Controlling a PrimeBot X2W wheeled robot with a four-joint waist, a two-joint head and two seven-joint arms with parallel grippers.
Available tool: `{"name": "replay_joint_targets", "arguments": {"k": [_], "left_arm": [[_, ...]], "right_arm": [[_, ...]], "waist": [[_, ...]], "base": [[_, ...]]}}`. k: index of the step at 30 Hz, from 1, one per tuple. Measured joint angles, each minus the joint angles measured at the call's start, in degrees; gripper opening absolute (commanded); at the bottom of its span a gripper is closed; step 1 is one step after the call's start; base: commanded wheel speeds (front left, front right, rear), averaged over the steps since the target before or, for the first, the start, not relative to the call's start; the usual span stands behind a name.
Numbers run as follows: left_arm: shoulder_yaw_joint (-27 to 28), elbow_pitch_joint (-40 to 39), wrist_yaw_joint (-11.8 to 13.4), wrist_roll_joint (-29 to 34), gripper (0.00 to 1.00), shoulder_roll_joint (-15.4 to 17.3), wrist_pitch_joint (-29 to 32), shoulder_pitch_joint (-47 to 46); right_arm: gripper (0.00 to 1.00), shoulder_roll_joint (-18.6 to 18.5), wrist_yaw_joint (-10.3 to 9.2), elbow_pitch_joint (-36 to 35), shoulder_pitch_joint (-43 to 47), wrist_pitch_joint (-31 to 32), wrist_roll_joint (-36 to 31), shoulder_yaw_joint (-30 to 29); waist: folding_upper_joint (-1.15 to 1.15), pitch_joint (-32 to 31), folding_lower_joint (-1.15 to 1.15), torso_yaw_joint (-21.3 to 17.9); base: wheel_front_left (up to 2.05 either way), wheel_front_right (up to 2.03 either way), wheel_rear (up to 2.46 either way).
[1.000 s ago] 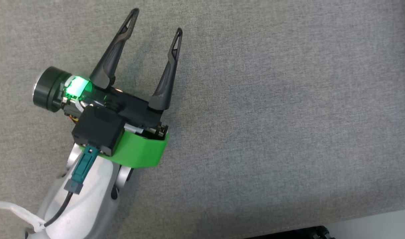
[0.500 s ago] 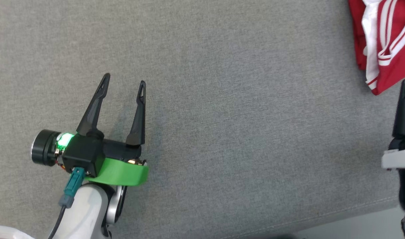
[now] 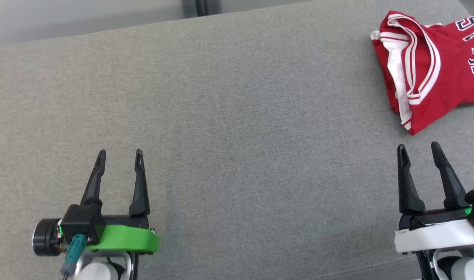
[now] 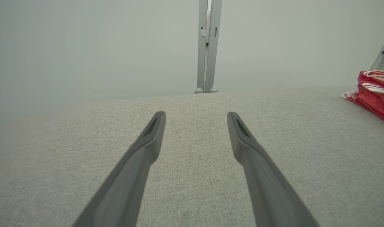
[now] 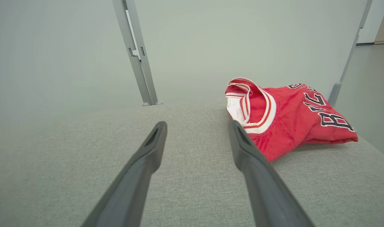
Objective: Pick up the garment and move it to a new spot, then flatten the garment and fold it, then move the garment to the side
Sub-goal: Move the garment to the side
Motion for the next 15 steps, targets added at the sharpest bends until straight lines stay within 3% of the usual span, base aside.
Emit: {"name": "replay_joint_targets", "arguments": {"k": [9,15], "left_arm": [[0.35,2.65,-0.38,-1.14,1.00,0.47,-1.01,4.72],[-0.16,3.87,-1.27,-2.00,1.00,0.53,-1.23,6.93]], "right_arm": [[1.00,-0.15,0.00,-1.93,4.04,3.69,-0.89,1.02],[1.00,-0.18,0.00,-2.24,6.92,4.69,-0.89,1.43]], "waist": [[0.00,-5.84,0.00,5.03],[0.00,-9.82,0.00,6.32]], "base": [[0.00,0.00,0.00],[0.00,0.00,0.00]]}}
